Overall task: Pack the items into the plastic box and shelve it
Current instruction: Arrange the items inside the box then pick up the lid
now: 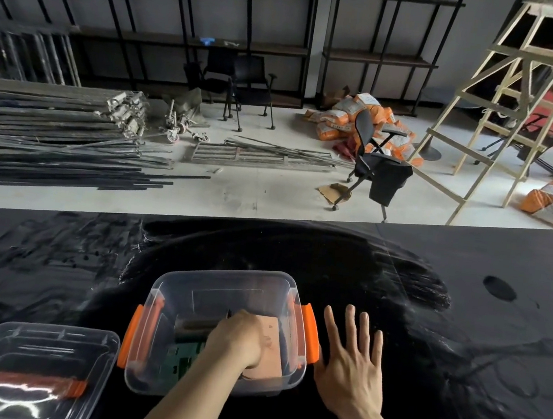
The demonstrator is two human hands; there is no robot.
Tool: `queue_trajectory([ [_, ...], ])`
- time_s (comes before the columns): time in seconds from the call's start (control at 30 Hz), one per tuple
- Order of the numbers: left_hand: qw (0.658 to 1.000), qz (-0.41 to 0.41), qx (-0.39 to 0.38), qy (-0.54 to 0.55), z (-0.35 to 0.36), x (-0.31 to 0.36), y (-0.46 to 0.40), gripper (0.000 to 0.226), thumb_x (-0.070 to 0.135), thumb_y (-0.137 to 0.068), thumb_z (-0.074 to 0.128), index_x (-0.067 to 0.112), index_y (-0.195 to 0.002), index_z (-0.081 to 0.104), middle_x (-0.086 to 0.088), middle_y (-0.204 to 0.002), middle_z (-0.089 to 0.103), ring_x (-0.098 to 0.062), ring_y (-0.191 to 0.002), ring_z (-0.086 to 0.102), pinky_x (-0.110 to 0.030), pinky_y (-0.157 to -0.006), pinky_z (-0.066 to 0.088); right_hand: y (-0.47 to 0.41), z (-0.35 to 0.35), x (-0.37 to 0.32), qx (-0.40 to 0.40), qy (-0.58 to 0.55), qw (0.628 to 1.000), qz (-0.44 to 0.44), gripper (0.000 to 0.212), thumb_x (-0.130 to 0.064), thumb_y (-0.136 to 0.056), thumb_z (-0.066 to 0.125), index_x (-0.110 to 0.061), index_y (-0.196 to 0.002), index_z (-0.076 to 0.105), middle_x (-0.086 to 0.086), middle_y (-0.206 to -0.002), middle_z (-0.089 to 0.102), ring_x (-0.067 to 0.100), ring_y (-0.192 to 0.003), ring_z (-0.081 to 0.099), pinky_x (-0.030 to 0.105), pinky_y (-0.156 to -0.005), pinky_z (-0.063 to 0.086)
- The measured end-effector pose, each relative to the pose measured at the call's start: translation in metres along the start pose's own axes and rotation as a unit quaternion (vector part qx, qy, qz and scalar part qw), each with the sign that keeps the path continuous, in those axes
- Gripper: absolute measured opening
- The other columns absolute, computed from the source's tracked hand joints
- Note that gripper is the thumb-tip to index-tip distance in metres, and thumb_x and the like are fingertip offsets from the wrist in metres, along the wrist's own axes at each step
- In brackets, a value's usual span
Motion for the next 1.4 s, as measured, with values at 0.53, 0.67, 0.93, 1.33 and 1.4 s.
queue_trajectory([
  [0.53, 0.978, 0.179, -0.064, -0.089, -0.030, 0.033, 0.034, 0.038, 0.024, -0.076, 0.085, 0.020, -0.110, 0.067, -0.002, -0.110, 0.071, -0.021, -0.099, 0.068, -0.032, -0.082, 0.055, 0.000, -0.008, 0.000, 0.028, -0.015, 0.999, -0.007, 0.088, -0.070, -0.085, -0.014, -0.035, -0.160, 0.015, 0.008, -0.170, 0.006, 0.030, -0.156, -0.006, 0.054, -0.125, 0.001],
  [0.67, 0.976, 0.178, -0.098, -0.081, -0.007, 0.036, 0.026, 0.022, 0.009, -0.083, 0.078, 0.012, -0.101, 0.067, -0.006, -0.105, 0.073, -0.018, -0.086, 0.068, -0.027, -0.069, 0.056, 0.000, -0.005, 0.001, 0.021, -0.015, 1.000, -0.007, 0.085, -0.070, -0.087, -0.011, -0.036, -0.160, 0.014, 0.008, -0.170, 0.006, 0.029, -0.156, -0.006, 0.054, -0.126, 0.003],
  [0.93, 0.961, 0.182, -0.116, -0.173, 0.009, 0.051, 0.010, 0.027, 0.001, -0.082, 0.075, 0.004, -0.107, 0.069, -0.005, -0.109, 0.062, -0.030, -0.109, 0.064, -0.043, -0.094, 0.055, 0.000, -0.002, 0.003, 0.023, 0.005, 1.000, -0.005, 0.072, -0.066, -0.095, 0.023, -0.033, -0.159, 0.023, 0.010, -0.168, 0.017, 0.031, -0.156, 0.004, 0.056, -0.125, 0.010],
  [1.33, 0.929, 0.260, 0.146, -0.218, -0.059, 0.033, 0.050, 0.028, 0.029, -0.093, 0.065, 0.018, -0.120, 0.065, -0.003, -0.117, 0.067, -0.022, -0.113, 0.057, -0.042, -0.103, 0.046, -0.005, -0.040, 0.003, 0.037, -0.149, 0.987, 0.048, 0.039, -0.046, -0.093, 0.061, -0.037, -0.131, 0.064, 0.004, -0.148, 0.057, 0.027, -0.140, 0.049, 0.047, -0.116, 0.037],
  [1.4, 0.920, 0.270, 0.174, -0.225, -0.069, 0.017, 0.061, 0.030, 0.034, -0.099, 0.055, 0.021, -0.125, 0.063, 0.001, -0.124, 0.064, -0.020, -0.118, 0.053, -0.038, -0.105, 0.041, -0.007, -0.100, -0.008, 0.143, -0.266, 0.953, 0.038, 0.015, -0.025, -0.090, 0.070, -0.038, -0.097, 0.071, -0.006, -0.106, 0.074, 0.017, -0.093, 0.072, 0.037, -0.075, 0.059],
])
Point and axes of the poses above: each hand's wrist, its own y-axis away from the middle knuckle, its own z-axis out of the palm, x = y × z, the point moved 10 cm from there along -y, towards the middle knuckle
